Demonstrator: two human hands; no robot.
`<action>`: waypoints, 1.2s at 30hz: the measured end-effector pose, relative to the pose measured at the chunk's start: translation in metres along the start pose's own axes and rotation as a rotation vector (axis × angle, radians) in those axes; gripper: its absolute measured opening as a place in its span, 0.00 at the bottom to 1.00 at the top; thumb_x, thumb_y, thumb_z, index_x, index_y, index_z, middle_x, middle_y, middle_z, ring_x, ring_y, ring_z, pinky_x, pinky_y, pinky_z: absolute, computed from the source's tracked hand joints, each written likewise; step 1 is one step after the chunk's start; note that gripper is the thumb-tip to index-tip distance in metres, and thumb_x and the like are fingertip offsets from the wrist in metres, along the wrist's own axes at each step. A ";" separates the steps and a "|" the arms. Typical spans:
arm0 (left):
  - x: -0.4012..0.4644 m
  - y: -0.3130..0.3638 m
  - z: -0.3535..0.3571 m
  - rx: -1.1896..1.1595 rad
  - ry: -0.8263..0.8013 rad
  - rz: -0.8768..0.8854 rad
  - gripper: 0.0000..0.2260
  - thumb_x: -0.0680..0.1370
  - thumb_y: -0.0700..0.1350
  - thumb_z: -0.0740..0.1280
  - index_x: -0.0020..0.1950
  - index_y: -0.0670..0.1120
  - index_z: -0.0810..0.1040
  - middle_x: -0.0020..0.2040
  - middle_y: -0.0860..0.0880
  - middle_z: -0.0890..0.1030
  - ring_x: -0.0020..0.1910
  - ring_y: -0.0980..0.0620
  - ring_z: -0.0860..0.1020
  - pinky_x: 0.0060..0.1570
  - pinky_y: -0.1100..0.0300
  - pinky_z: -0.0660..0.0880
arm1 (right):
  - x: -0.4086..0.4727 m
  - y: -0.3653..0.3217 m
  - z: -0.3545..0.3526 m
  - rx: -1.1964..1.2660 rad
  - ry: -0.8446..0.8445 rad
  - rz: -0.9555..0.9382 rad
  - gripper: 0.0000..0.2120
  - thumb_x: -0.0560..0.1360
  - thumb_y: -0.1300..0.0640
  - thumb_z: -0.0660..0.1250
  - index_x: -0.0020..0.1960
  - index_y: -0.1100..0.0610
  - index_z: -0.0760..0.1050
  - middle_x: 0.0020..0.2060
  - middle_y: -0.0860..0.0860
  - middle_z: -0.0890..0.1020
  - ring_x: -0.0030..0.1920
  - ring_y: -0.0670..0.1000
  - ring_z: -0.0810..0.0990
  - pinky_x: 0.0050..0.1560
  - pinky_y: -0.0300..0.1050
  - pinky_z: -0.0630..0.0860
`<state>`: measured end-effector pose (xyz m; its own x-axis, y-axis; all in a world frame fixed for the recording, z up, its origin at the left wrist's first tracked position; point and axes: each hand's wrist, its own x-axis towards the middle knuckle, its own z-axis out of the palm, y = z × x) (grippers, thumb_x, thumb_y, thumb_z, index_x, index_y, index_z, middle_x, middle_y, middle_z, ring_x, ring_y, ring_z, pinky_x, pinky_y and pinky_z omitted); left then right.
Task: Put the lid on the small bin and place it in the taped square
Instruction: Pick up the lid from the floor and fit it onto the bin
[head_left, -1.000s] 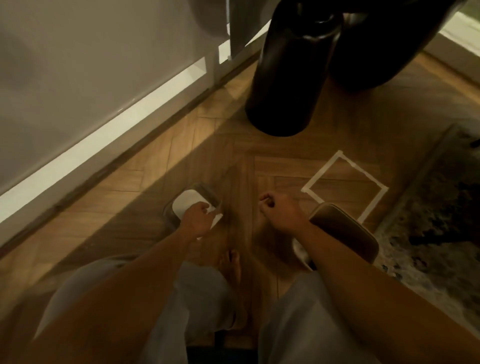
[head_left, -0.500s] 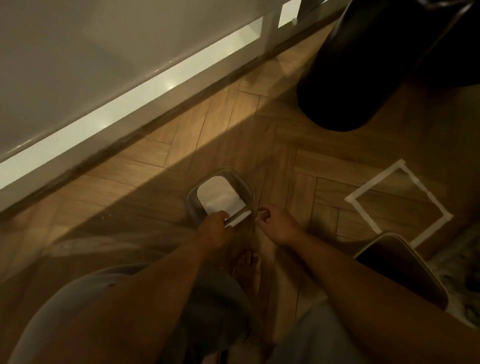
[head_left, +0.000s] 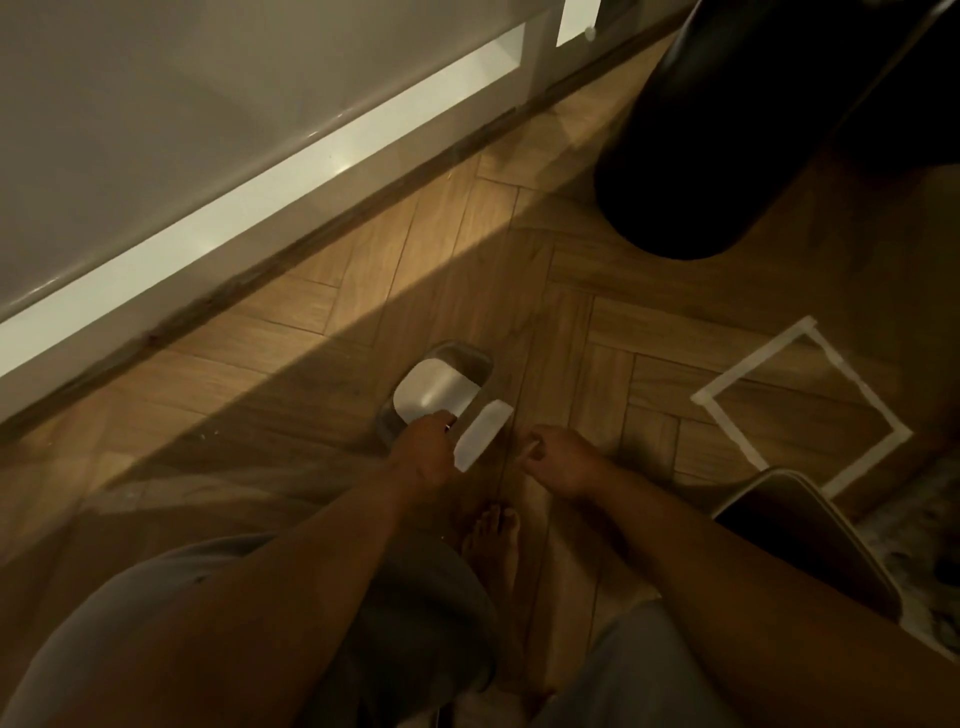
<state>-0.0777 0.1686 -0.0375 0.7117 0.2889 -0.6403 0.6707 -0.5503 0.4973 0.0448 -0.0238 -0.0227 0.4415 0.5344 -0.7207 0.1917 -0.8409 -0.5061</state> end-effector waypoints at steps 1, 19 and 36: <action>0.000 0.005 -0.005 -0.049 0.024 0.005 0.19 0.79 0.46 0.72 0.68 0.41 0.77 0.63 0.41 0.81 0.62 0.42 0.79 0.63 0.48 0.75 | -0.002 -0.002 -0.004 -0.005 0.008 -0.006 0.15 0.81 0.51 0.69 0.66 0.55 0.78 0.59 0.53 0.83 0.53 0.51 0.80 0.53 0.47 0.78; -0.071 0.168 -0.076 -0.462 0.195 0.096 0.13 0.84 0.56 0.58 0.67 0.59 0.75 0.44 0.61 0.75 0.42 0.62 0.73 0.40 0.61 0.66 | -0.162 -0.013 -0.081 0.073 0.569 -0.193 0.24 0.81 0.43 0.66 0.75 0.46 0.69 0.66 0.49 0.79 0.60 0.49 0.78 0.50 0.39 0.70; -0.137 0.307 -0.041 -0.622 -0.224 0.307 0.10 0.83 0.46 0.65 0.62 0.50 0.82 0.63 0.49 0.83 0.66 0.48 0.78 0.70 0.47 0.72 | -0.309 0.068 -0.081 0.449 1.049 -0.160 0.47 0.71 0.25 0.67 0.83 0.39 0.52 0.83 0.40 0.53 0.80 0.36 0.52 0.70 0.33 0.57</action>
<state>0.0392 -0.0078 0.2263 0.8718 -0.0114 -0.4897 0.4895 -0.0148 0.8719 -0.0078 -0.2525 0.2037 0.9926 0.1214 0.0085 0.0745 -0.5511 -0.8311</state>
